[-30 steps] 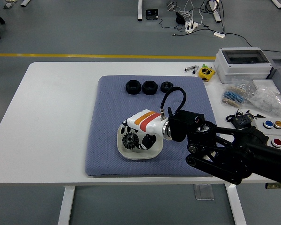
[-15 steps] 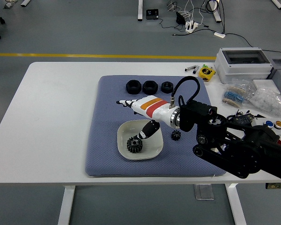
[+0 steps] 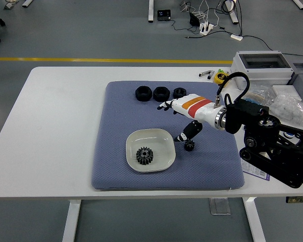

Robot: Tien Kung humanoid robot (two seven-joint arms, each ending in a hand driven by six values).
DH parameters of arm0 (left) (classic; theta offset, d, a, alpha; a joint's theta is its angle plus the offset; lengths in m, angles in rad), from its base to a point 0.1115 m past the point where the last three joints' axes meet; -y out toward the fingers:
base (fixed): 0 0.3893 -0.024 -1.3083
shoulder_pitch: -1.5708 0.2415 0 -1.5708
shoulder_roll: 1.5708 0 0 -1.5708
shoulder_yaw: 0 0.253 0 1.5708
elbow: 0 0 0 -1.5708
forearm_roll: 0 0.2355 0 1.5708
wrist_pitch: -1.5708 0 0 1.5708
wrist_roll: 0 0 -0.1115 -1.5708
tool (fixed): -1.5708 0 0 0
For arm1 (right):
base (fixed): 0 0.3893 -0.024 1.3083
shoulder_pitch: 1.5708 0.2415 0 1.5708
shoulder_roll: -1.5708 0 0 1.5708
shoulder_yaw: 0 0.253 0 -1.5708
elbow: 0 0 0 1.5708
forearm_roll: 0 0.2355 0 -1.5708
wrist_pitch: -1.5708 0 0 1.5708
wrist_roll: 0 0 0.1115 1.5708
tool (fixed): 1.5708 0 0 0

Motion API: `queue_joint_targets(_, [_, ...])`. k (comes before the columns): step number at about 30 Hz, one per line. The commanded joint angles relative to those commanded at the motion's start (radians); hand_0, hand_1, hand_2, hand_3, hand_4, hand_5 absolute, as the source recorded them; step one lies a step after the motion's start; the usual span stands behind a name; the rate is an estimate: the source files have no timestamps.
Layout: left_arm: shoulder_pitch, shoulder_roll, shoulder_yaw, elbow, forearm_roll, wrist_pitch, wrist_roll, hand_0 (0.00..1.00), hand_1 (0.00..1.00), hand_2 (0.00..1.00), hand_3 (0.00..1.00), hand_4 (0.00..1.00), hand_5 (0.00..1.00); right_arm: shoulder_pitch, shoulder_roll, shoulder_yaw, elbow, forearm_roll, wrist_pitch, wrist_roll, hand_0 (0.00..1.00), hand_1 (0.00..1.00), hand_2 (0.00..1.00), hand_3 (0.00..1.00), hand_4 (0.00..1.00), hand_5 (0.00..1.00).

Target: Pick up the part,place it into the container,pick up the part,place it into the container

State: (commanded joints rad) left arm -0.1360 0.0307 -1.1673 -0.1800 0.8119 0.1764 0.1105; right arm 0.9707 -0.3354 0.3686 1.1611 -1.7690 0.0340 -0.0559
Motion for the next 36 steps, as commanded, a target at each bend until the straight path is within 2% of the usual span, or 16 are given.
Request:
queue_joint_targets(4, [-0.001, -0.001, 0.000, 0.000, -0.002, 0.000, -0.001, 0.711, 0.616, 0.645, 0.563, 0.617, 0.686, -0.008, 0.000, -0.017, -0.056, 0.003, 0.000, 0.010, 0.629, 0.670, 0.766, 0.815, 0.920, 0.198])
queue_joint_targets(5, [-0.002, -0.001, 0.000, 0.000, -0.002, 0.000, -0.001, 0.711, 0.616, 0.644, 0.562, 0.615, 0.685, -0.008, 0.001, -0.022, -0.067, 0.003, 0.000, 0.010, 0.676, 0.679, 0.756, 0.803, 0.911, 0.189])
queue_joint_targets(9, [-0.004, -0.003, -0.003, 0.000, -0.002, 0.001, -0.001, 0.711, 0.616, 0.644, 0.562, 0.615, 0.685, -0.009, 0.008, -0.050, -0.104, 0.001, 0.006, 0.009, 0.676, 0.679, 0.756, 0.803, 0.911, 0.189])
queue_joint_targets(17, [-0.006, -0.003, -0.005, 0.000, -0.006, 0.001, -0.002, 0.709, 0.618, 0.646, 0.564, 0.614, 0.684, -0.018, -0.008, -0.063, -0.085, -0.010, 0.038, -0.005, 0.671, 0.673, 0.734, 0.789, 0.892, 0.174])
queue_joint_targets(22, [-0.009, -0.004, -0.003, 0.000, 0.003, 0.000, 0.002, 0.709, 0.618, 0.646, 0.564, 0.614, 0.684, -0.018, 0.001, -0.079, -0.100, -0.007, 0.020, 0.007, 0.671, 0.673, 0.734, 0.789, 0.892, 0.174])
queue_joint_targets(23, [-0.008, -0.004, -0.004, 0.000, 0.001, 0.000, 0.002, 0.709, 0.619, 0.646, 0.562, 0.614, 0.686, -0.018, 0.003, -0.084, -0.101, -0.008, 0.014, 0.010, 0.623, 0.647, 0.698, 0.754, 0.828, 0.145])
queue_joint_targets(28, [-0.008, -0.005, 0.000, 0.000, -0.003, 0.000, 0.001, 0.709, 0.619, 0.646, 0.562, 0.614, 0.686, -0.021, 0.014, -0.100, -0.111, -0.014, -0.003, 0.013, 0.623, 0.647, 0.698, 0.754, 0.828, 0.145])
queue_joint_targets(29, [-0.008, -0.005, 0.000, 0.000, -0.004, 0.000, 0.001, 0.709, 0.619, 0.646, 0.563, 0.613, 0.682, -0.022, 0.016, -0.104, -0.114, -0.015, -0.005, 0.013, 0.606, 0.630, 0.672, 0.670, 0.747, 0.120])
queue_joint_targets(34, [-0.009, -0.005, 0.003, 0.000, -0.013, 0.001, -0.001, 0.709, 0.619, 0.646, 0.563, 0.613, 0.682, -0.022, 0.022, -0.124, -0.124, -0.023, -0.016, 0.017, 0.606, 0.630, 0.672, 0.670, 0.747, 0.120])
queue_joint_targets(35, [-0.009, -0.005, 0.004, 0.000, -0.014, 0.001, -0.002, 0.709, 0.620, 0.646, 0.563, 0.614, 0.685, -0.021, 0.024, -0.130, -0.129, -0.023, -0.018, 0.019, 0.582, 0.590, 0.632, 0.629, 0.650, 0.083])
queue_joint_targets(36, [-0.010, -0.005, 0.004, 0.000, -0.013, 0.000, -0.001, 0.709, 0.620, 0.646, 0.563, 0.614, 0.685, -0.019, 0.026, -0.134, -0.135, -0.023, -0.019, 0.021, 0.582, 0.590, 0.632, 0.629, 0.650, 0.083])
